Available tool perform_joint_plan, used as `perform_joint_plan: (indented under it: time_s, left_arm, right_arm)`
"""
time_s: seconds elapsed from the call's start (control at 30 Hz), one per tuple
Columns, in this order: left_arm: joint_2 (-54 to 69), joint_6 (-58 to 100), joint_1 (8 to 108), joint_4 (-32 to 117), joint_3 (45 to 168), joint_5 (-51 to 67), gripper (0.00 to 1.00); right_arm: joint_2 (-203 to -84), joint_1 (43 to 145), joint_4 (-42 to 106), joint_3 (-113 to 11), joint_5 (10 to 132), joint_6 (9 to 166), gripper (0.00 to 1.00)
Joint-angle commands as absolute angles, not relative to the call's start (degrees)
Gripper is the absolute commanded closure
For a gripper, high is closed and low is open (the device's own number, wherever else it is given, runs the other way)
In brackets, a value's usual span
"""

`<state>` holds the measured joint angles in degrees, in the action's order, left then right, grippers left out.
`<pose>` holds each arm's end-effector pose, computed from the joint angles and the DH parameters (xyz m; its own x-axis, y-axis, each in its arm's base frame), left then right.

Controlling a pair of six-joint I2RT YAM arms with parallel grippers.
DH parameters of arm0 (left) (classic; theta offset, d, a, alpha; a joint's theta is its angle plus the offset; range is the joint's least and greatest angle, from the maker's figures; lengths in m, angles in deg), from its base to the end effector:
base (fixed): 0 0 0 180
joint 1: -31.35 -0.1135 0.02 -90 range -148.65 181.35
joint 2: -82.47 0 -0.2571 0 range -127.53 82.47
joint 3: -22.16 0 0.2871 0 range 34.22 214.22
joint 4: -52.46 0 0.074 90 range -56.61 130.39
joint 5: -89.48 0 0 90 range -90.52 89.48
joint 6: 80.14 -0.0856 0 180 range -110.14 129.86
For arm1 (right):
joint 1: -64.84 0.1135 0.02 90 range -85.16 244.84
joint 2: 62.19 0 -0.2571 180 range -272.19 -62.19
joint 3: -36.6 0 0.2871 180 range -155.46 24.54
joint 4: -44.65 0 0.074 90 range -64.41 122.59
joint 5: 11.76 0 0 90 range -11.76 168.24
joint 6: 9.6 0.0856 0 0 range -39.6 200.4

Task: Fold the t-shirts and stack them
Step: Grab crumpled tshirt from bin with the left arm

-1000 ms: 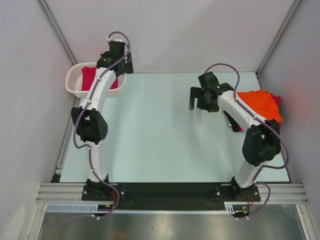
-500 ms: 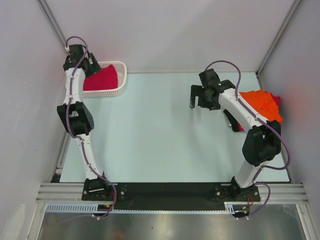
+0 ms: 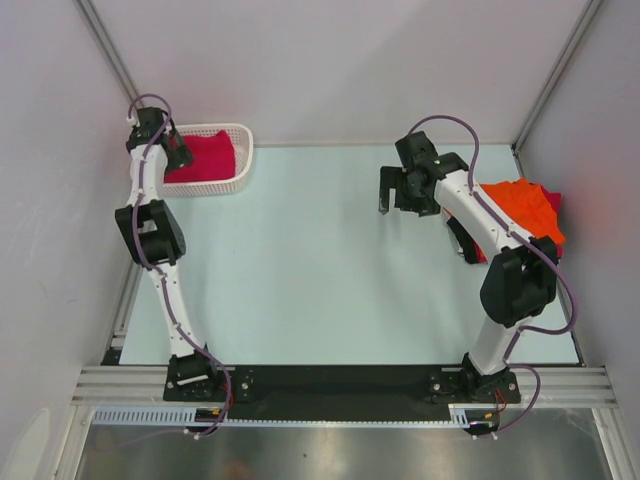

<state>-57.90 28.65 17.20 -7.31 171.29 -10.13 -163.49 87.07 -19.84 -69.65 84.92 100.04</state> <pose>0.5797 0.1609 0.1981 -0.6031 -0.4796 -0.6374 -0.5674 0.8196 -0.0798 0.4083 0.1561 0.2533 -0.8594 0.0094 -0.5111 -0.0343 0.9965 0.0760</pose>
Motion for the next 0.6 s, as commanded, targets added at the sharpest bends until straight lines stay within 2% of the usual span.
perform_joint_plan:
  time_s: [0.0, 0.17, 0.37, 0.4, 0.47, 0.5, 0.53, 0.57]
  left_arm:
    - [-59.91, 23.49, 17.29, -10.58, 173.79, -16.79, 0.00]
    - [-63.86, 22.69, 17.64, -13.21, 174.14, -10.11, 0.00]
    - [-66.50, 18.31, 22.03, -14.45, 174.40, -9.84, 0.00]
    - [-66.94, 18.12, 22.91, -14.62, 174.32, -10.10, 0.08]
    - [-67.46, 18.21, 23.44, -15.06, 174.23, -10.37, 0.39]
    - [-67.64, 18.64, 23.62, -15.15, 174.32, -10.98, 0.83]
    - [-67.64, 19.08, 23.62, -15.24, 174.23, -11.68, 1.00]
    - [-67.64, 19.52, 23.62, -15.41, 174.32, -11.86, 1.00]
  right_arm:
    - [-164.41, 87.51, -20.94, -73.28, 85.53, 99.74, 0.00]
    - [-166.16, 87.69, -21.99, -75.65, 85.27, 98.69, 0.00]
    - [-167.22, 87.77, -22.52, -77.76, 85.62, 98.24, 0.00]
    - [-167.40, 87.77, -22.70, -77.77, 85.62, 98.25, 0.00]
    - [-167.40, 87.77, -22.87, -77.85, 85.53, 98.25, 0.00]
    - [-167.49, 87.77, -22.70, -77.85, 85.71, 98.16, 0.00]
    - [-167.31, 87.69, -22.70, -77.77, 85.71, 98.33, 0.00]
    - [-167.22, 87.77, -22.78, -77.77, 85.71, 98.42, 0.00]
